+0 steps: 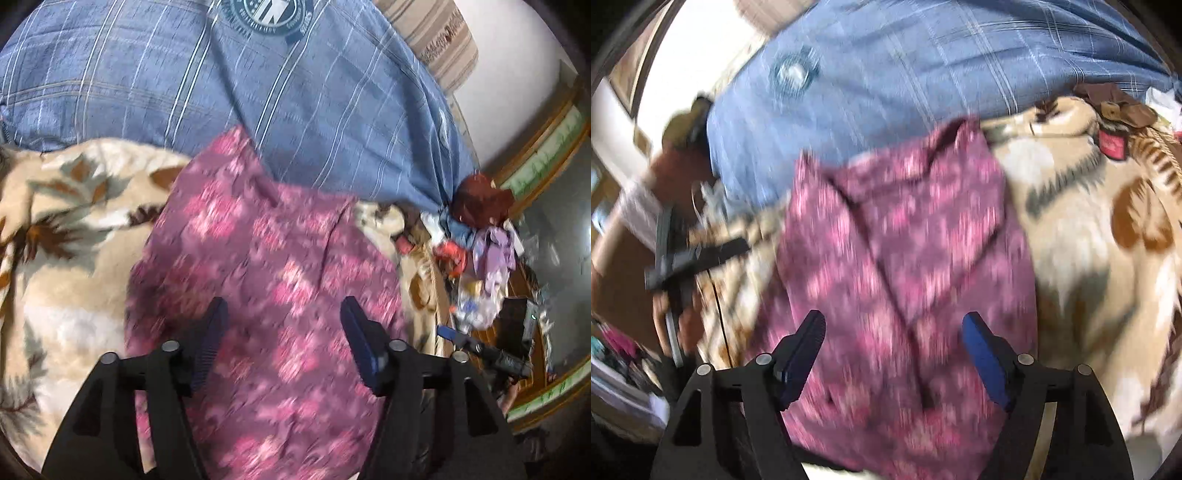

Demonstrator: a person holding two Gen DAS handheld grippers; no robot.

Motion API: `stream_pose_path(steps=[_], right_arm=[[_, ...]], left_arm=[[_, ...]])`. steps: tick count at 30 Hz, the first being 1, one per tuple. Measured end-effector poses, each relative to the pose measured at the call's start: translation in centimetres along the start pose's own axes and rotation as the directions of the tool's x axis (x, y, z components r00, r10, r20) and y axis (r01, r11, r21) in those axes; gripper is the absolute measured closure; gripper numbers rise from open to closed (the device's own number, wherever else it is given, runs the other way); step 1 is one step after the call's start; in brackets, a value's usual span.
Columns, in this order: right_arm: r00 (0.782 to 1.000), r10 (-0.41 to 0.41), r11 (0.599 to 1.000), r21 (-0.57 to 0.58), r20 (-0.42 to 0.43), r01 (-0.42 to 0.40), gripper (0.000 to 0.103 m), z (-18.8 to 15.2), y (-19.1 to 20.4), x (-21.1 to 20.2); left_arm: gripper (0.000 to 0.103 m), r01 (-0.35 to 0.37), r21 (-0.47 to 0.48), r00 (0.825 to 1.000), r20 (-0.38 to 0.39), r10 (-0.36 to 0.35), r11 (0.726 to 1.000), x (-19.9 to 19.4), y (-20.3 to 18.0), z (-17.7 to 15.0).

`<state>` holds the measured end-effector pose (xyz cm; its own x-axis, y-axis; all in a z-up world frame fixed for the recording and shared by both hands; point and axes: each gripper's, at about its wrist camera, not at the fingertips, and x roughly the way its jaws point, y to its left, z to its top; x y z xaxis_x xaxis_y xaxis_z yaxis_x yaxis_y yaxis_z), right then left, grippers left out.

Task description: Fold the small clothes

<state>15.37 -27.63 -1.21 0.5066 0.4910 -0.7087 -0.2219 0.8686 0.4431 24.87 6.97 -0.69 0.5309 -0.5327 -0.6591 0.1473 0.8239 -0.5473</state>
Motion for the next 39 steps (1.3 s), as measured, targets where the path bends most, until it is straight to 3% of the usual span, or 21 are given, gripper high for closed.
stream_pose_path(steps=[2,5,10,11,13,14,17,18,19,21,23,25,29,31,33,34,35,36,38,39], right_arm=[[0.998,0.058,0.998,0.037,0.031,-0.059,0.024,3.9,-1.2,1.2],[0.994,0.101,0.992,0.075,0.035,-0.104,0.028,8.9,-2.4,4.2],[0.993,0.120,0.975,0.189,-0.009,-0.116,0.046,15.7,-5.9,10.6],[0.995,0.103,0.975,0.199,-0.015,-0.098,0.046,16.6,-6.5,11.7],[0.996,0.084,0.971,0.230,-0.035,-0.074,0.047,18.4,-7.9,13.9],[0.996,0.081,0.968,0.240,-0.038,-0.070,0.048,18.9,-8.4,14.5],[0.993,0.095,0.963,0.257,-0.064,-0.076,0.049,20.1,-9.5,16.8],[0.993,0.093,0.961,0.267,-0.077,-0.070,0.051,20.5,-9.6,17.7],[0.991,0.096,0.961,0.269,-0.090,-0.069,0.059,20.8,-9.6,18.5],[0.987,0.111,0.958,0.277,-0.119,-0.074,0.072,21.3,-9.6,20.1],[0.984,0.111,0.959,0.276,-0.140,-0.069,0.096,21.7,-9.5,21.3],[0.986,0.114,0.963,0.258,-0.122,-0.080,0.097,22.2,-9.3,20.7],[0.984,0.180,0.945,0.277,-0.004,-0.172,0.098,23.0,-9.3,17.7],[0.983,0.183,0.945,0.278,-0.003,-0.175,0.098,23.2,-9.3,18.2],[0.994,0.103,0.956,0.278,-0.032,-0.090,0.103,23.4,-9.3,19.6],[0.999,0.013,0.967,0.254,-0.053,0.001,0.103,23.4,-9.4,20.6],[0.997,-0.028,0.972,0.229,-0.071,0.043,0.103,23.5,-9.4,21.5],[0.995,-0.030,0.974,0.220,-0.090,0.050,0.102,23.4,-9.6,22.3],[0.996,0.037,0.968,0.251,-0.079,-0.016,0.096,22.8,-9.7,21.5],[0.996,0.072,0.968,0.244,-0.045,-0.059,0.096,22.2,-9.2,19.9]], left_arm=[[0.038,-0.021,-0.040,1.000,0.015,0.022,0.999,1.4,-0.4,1.9],[0.038,-0.014,-0.138,1.000,-0.025,0.011,0.990,5.4,-0.1,5.7],[0.039,-0.070,-0.208,0.991,-0.126,0.044,0.976,12.9,-0.3,9.6],[0.040,-0.114,-0.248,0.984,-0.158,0.076,0.962,14.4,0.5,10.1],[0.055,-0.180,-0.315,0.976,-0.172,0.130,0.932,15.2,2.0,9.7],[0.058,-0.183,-0.356,0.978,-0.160,0.133,0.917,15.5,3.0,9.8],[0.070,-0.143,-0.438,0.989,-0.102,0.109,0.888,15.2,4.4,10.0],[0.080,-0.142,-0.441,0.989,-0.096,0.111,0.886,15.1,4.5,10.1],[0.095,-0.148,-0.441,0.989,-0.094,0.119,0.885,15.1,4.6,10.3],[0.098,-0.123,-0.448,0.992,-0.081,0.097,0.885,14.5,4.7,10.7],[0.098,-0.039,-0.462,0.999,-0.024,0.031,0.886,13.2,5.0,11.6],[0.099,0.040,-0.484,0.999,0.026,-0.031,0.874,11.9,5.8,12.2],[0.099,0.092,-0.509,0.995,0.079,-0.060,0.856,11.2,7.5,13.7],[0.099,0.031,-0.505,0.998,0.059,-0.001,0.862,12.6,8.2,14.4],[0.096,-0.122,-0.487,0.991,-0.012,0.133,0.865,14.6,8.8,14.5],[0.096,-0.161,-0.478,0.987,-0.052,0.155,0.864,15.5,9.0,14.3],[0.096,-0.145,-0.485,0.989,-0.065,0.130,0.862,15.7,9.0,13.9],[0.091,-0.101,-0.473,0.995,-0.055,0.085,0.875,15.3,8.5,13.5],[0.064,-0.032,-0.385,0.999,-0.008,0.031,0.922,12.8,6.4,13.0],[0.047,-0.027,-0.360,0.999,0.014,0.034,0.932,11.5,5.7,12.6]])
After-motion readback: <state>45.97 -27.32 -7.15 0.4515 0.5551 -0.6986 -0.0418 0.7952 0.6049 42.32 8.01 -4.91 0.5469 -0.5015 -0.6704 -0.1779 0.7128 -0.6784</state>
